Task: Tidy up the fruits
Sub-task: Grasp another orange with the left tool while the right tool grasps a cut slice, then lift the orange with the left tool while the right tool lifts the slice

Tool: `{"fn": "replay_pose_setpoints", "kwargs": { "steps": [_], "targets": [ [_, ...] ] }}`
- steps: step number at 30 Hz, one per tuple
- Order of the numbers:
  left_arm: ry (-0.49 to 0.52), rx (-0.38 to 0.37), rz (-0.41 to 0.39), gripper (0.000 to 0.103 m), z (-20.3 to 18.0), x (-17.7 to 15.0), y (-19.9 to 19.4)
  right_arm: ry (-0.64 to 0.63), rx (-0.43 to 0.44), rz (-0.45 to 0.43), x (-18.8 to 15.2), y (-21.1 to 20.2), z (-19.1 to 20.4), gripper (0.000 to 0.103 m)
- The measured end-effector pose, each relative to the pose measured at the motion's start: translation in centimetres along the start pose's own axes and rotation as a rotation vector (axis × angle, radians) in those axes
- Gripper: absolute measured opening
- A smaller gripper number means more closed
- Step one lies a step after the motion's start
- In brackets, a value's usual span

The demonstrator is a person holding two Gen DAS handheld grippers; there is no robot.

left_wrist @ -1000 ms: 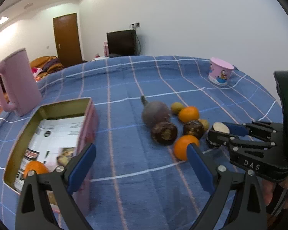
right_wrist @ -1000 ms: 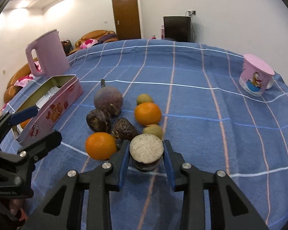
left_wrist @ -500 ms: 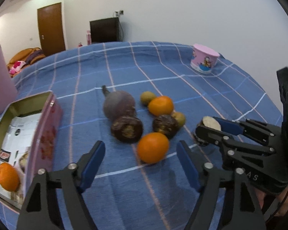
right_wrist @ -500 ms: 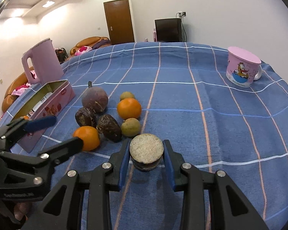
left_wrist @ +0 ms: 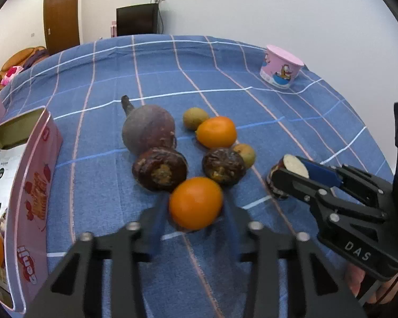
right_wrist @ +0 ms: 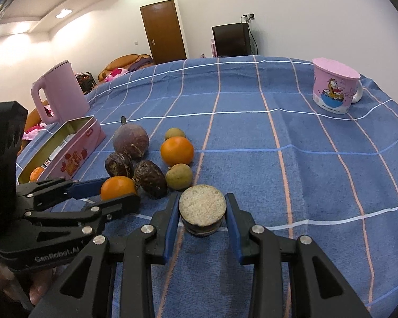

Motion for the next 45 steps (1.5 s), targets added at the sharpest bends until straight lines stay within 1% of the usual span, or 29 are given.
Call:
{"fn": "replay_pose_setpoints", "kwargs": {
  "steps": [3,10,23,38,45],
  "targets": [
    [0.023,0.011,-0.008,0.038,-0.3,0.0,-0.1,-0.013,0.001,-0.005,0.0,-0.1,0.3,0.035],
    [0.061,0.040,-0.058,0.038,-0.8,0.3,-1.1,-0.012,0.019,-0.022,0.1,-0.4,0.4,0.036],
    [0.079,0.049,-0.128,0.038,-1.0,0.7,-2.3,-0.017,0.050,-0.079,0.4,-1.5,0.8,0.035],
    [0.088,0.050,-0.219,0.038,-1.2,0.9,-4.3,-0.014,0.064,-0.139,0.7,-2.7,0.8,0.035],
    [0.097,0.059,-0.244,0.038,-1.3,1.0,-4.8,-0.012,0.064,-0.161,0.8,-3.1,0.8,0.035]
  ]
}}
Point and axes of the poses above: each gripper's, at about its wrist camera, not at the fingertips, and y roughly the way its jaws point, z to its left, x to its top, the point moved 9 cm from there along y, roughly the way its jaws point, and after that the axes turned 14 degrees about -x, right-handed, at the moved point
